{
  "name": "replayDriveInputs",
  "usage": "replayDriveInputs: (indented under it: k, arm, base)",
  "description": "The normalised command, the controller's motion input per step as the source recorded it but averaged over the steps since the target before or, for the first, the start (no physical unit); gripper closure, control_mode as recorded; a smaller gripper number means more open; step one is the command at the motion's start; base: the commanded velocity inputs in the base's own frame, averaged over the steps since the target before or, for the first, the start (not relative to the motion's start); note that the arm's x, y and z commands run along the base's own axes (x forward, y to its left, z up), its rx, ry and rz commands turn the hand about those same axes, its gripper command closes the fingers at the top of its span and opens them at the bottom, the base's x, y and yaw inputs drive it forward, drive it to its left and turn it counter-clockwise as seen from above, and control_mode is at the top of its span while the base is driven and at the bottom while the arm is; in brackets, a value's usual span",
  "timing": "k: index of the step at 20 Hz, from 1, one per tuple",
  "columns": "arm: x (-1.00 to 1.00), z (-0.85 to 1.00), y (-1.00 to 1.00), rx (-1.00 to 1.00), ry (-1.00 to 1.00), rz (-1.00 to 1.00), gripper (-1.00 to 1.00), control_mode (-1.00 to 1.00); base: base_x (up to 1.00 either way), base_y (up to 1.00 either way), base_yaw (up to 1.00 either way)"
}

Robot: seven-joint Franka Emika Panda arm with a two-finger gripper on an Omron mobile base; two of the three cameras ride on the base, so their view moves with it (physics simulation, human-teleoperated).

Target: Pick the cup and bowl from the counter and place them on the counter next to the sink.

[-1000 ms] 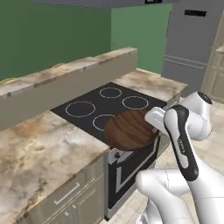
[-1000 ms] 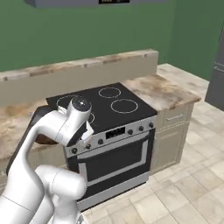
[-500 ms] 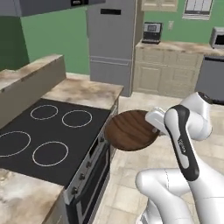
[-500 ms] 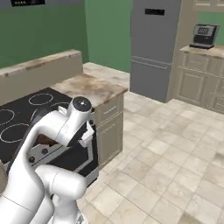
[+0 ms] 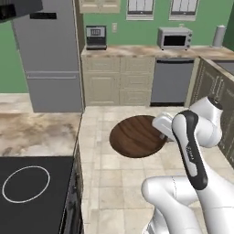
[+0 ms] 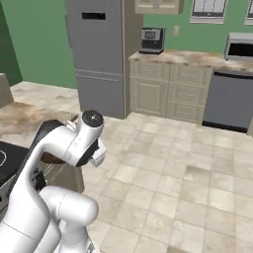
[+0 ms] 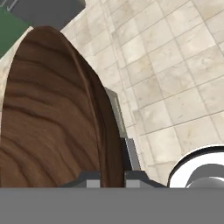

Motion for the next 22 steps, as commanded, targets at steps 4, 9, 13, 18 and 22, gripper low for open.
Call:
replayDriveInputs:
  k: [4, 9, 13, 18, 22]
  arm:
    - [0.0, 0.0, 0.0, 0.0, 0.0, 0.0, 1.0, 1.0]
    - [0.0, 0.0, 0.0, 0.0, 0.0, 0.0, 1.0, 1.0]
    - [0.0, 0.0, 0.0, 0.0, 0.0, 0.0, 1.0, 1.0]
    - [0.0, 0.0, 0.0, 0.0, 0.0, 0.0, 1.0, 1.0]
    - [0.0, 0.0, 0.0, 0.0, 0.0, 0.0, 1.0, 1.0]
  base:
    - [1.0, 0.0, -0.3]
    - [1.0, 0.0, -0.15]
    - [1.0, 0.0, -0.14]
    - [1.0, 0.0, -0.2]
    - [1.0, 0.0, -0.22]
